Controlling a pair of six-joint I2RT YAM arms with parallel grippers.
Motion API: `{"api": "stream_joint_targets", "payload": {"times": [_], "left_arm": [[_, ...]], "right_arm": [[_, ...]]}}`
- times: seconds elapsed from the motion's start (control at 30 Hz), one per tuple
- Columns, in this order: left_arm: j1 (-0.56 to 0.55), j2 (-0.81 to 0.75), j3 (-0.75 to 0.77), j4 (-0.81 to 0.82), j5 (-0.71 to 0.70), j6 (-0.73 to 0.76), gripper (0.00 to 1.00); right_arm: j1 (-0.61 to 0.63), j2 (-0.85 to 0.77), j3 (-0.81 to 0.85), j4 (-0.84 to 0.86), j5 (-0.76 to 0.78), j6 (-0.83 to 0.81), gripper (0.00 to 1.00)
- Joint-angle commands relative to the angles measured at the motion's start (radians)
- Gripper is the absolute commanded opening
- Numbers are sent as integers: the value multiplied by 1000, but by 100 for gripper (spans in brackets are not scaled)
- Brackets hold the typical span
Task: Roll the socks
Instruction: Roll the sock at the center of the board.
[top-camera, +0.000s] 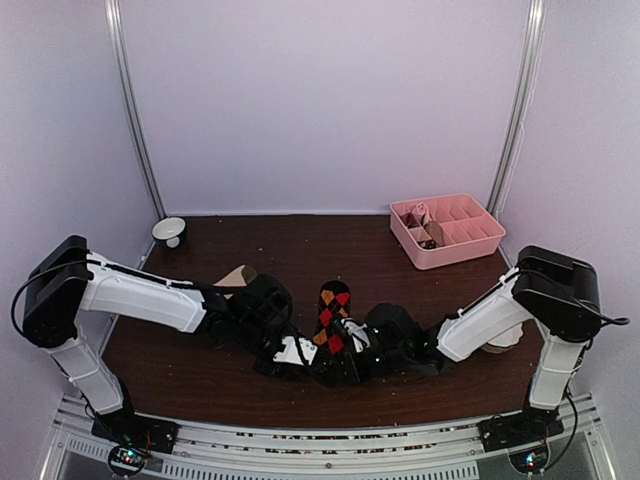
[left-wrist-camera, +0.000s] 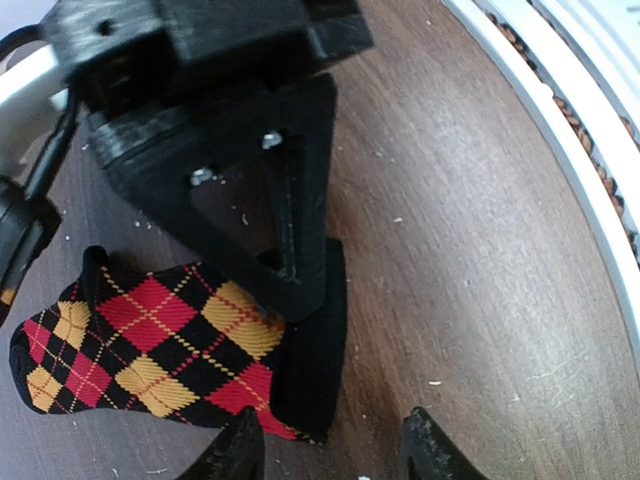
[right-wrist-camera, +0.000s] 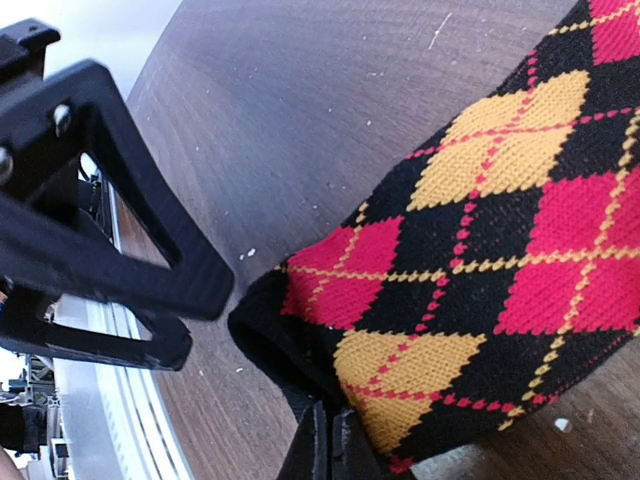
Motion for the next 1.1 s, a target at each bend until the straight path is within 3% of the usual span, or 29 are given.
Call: {"api": "stream_joint_targets", "payload": {"times": [0.0, 0.33, 0.53, 0.67, 1.07], "left_arm": [[-21, -16, -23, 40, -42, 59, 46], [-38, -22, -83, 128, -98, 118, 41], [-44, -45, -90, 132, -114, 125, 54], [-58, -57, -96, 108, -108, 142, 56], [-92, 17, -82, 173, -226, 276, 50]], "right_arm": [[-7, 13, 39, -61, -45, 12, 0], [-26, 86, 107, -107, -80, 39, 0], [-48, 117, 102, -135, -72, 90, 0], [-78, 123, 88, -132, -102, 141, 0], [-85, 128, 148, -266, -136, 165, 0]]}}
